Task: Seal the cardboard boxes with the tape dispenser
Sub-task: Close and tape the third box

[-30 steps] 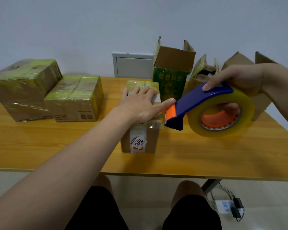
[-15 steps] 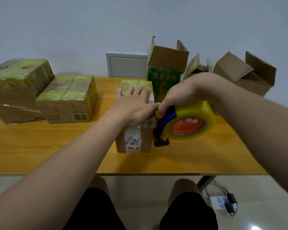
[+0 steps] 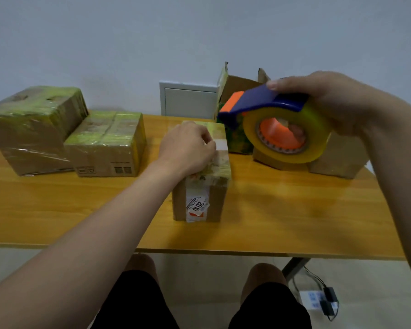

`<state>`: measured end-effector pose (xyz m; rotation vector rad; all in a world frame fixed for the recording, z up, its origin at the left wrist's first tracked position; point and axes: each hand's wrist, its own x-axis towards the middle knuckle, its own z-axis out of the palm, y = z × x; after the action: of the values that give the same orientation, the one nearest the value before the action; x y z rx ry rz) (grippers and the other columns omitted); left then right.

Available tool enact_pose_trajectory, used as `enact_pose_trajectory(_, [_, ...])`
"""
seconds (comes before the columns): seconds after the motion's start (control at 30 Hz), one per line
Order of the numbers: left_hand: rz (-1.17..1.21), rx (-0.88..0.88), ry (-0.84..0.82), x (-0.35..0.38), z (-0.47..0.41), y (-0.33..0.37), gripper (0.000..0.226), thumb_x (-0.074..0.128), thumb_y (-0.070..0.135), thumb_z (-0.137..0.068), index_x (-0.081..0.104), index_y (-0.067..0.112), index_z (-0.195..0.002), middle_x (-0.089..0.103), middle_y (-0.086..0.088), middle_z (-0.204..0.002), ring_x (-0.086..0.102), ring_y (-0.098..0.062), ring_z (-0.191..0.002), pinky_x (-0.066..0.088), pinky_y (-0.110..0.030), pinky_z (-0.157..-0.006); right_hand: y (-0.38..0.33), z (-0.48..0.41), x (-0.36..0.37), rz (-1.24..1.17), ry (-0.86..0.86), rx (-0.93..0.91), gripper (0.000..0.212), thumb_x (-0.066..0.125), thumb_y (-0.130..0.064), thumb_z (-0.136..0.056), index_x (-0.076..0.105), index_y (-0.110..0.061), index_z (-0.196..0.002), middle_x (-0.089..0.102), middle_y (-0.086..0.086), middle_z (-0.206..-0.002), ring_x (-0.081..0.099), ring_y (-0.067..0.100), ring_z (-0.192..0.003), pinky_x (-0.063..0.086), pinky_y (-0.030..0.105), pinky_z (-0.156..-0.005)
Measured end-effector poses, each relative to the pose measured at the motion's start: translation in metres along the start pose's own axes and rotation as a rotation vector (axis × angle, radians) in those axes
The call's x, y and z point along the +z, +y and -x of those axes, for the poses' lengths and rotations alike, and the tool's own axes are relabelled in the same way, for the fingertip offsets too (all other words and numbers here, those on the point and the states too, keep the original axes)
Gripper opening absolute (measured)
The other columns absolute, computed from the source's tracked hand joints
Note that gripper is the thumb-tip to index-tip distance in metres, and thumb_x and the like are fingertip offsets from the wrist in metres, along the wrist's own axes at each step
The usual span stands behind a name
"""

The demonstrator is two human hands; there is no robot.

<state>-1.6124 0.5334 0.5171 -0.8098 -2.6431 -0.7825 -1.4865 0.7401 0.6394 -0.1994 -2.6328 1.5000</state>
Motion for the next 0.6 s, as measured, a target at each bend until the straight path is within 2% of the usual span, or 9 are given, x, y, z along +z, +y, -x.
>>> enact_pose_trajectory(0.07, [-0.028, 0.064, -0.033, -0.007, 0.002, -0.004, 0.03, 0.062, 0.055, -0.096, 0.078, 0.03, -0.095, 0.069, 0.009, -0.095, 0.061, -0.013, -0.086, 0.045, -0.028, -0.062, 0.005, -0.004, 0.019, -0.089, 0.132, -0.042, 0.065, 0.083, -0.074, -0.057, 0.082, -0.02, -0.093, 0.079, 0.008, -0.091, 0.074, 0.021, -0.073, 0.058, 0.037, -0.071])
enact_pose_trajectory(0.13, [0.078, 0.071, -0.067, -0.012, 0.01, -0.015, 0.04, 0.065, 0.067, -0.09, 0.078, 0.03, -0.085, 0.066, 0.017, -0.078, 0.061, -0.004, -0.074, 0.042, -0.025, -0.055, 0.01, -0.014, 0.042, -0.165, 0.279, -0.08, 0.054, 0.08, -0.069, -0.069, 0.082, -0.017, -0.083, 0.079, 0.006, -0.081, 0.073, 0.02, -0.067, 0.059, 0.035, -0.07])
enact_pose_trajectory(0.2, [0.344, 0.046, -0.07, -0.015, 0.02, -0.029, 0.042, 0.071, 0.068, -0.081, 0.082, 0.028, -0.08, 0.074, 0.014, -0.076, 0.067, -0.003, -0.075, 0.049, -0.022, -0.06, 0.013, -0.024, 0.067, -0.302, 0.363, -0.126, 0.037, 0.078, -0.053, -0.083, 0.08, -0.019, -0.067, 0.077, 0.007, -0.071, 0.071, 0.017, -0.06, 0.057, 0.027, -0.061])
enact_pose_trajectory(0.23, [0.483, 0.044, -0.065, -0.016, 0.026, -0.036, 0.039, 0.074, 0.064, -0.078, 0.083, 0.027, -0.08, 0.077, 0.013, -0.08, 0.069, -0.001, -0.08, 0.05, -0.019, -0.065, 0.015, -0.029, 0.079, -0.396, 0.381, -0.147, 0.035, 0.078, -0.047, -0.085, 0.079, -0.021, -0.063, 0.076, 0.01, -0.074, 0.072, 0.019, -0.062, 0.057, 0.028, -0.061])
enact_pose_trajectory(0.27, [0.602, 0.054, -0.064, -0.016, 0.031, -0.043, 0.034, 0.077, 0.058, -0.075, 0.084, 0.025, -0.08, 0.078, 0.012, -0.085, 0.071, -0.001, -0.087, 0.051, -0.017, -0.071, 0.017, -0.035, 0.09, -0.48, 0.388, -0.17, 0.033, 0.077, -0.045, -0.086, 0.079, -0.021, -0.063, 0.076, 0.015, -0.079, 0.071, 0.023, -0.066, 0.058, 0.032, -0.064])
enact_pose_trajectory(0.33, [0.75, 0.111, -0.067, -0.013, 0.037, -0.056, 0.024, 0.084, 0.043, -0.072, 0.083, 0.02, -0.079, 0.08, 0.006, -0.09, 0.072, -0.006, -0.098, 0.054, -0.019, -0.084, 0.023, -0.045, 0.112, -0.571, 0.395, -0.248, 0.035, 0.072, -0.043, -0.09, 0.078, -0.02, -0.065, 0.074, 0.013, -0.073, 0.069, 0.023, -0.063, 0.057, 0.032, -0.061])
enact_pose_trajectory(0.4, [0.79, 0.186, -0.056, -0.009, 0.041, -0.064, 0.02, 0.088, 0.035, -0.069, 0.083, 0.02, -0.08, 0.08, 0.004, -0.093, 0.071, -0.011, -0.105, 0.055, -0.026, -0.094, 0.031, -0.054, 0.132, -0.549, 0.451, -0.36, 0.035, 0.067, -0.038, -0.095, 0.075, -0.017, -0.069, 0.07, 0.003, -0.063, 0.065, 0.017, -0.054, 0.052, 0.026, -0.054])
enact_pose_trajectory(0.5, [0.766, 0.268, -0.02, -0.003, 0.043, -0.072, 0.026, 0.09, 0.041, -0.069, 0.082, 0.021, -0.084, 0.079, 0.005, -0.098, 0.07, -0.016, -0.11, 0.054, -0.031, -0.098, 0.044, -0.06, 0.151, -0.498, 0.516, -0.487, 0.031, 0.059, -0.029, -0.1, 0.068, -0.002, -0.086, 0.068, -0.003, -0.066, 0.064, 0.011, -0.055, 0.048, 0.019, -0.055])
enact_pose_trajectory(0.6, [0.712, 0.323, 0.107, 0.011, 0.046, -0.076, 0.029, 0.087, 0.046, -0.075, 0.08, 0.022, -0.089, 0.078, 0.007, -0.102, 0.07, -0.019, -0.112, 0.055, -0.039, -0.099, 0.052, -0.059, 0.154, -0.5, 0.5, -0.542, 0.025, 0.054, -0.023, -0.101, 0.065, -0.007, -0.085, 0.066, -0.009, -0.066, 0.062, 0.006, -0.056, 0.046, 0.016, -0.055])
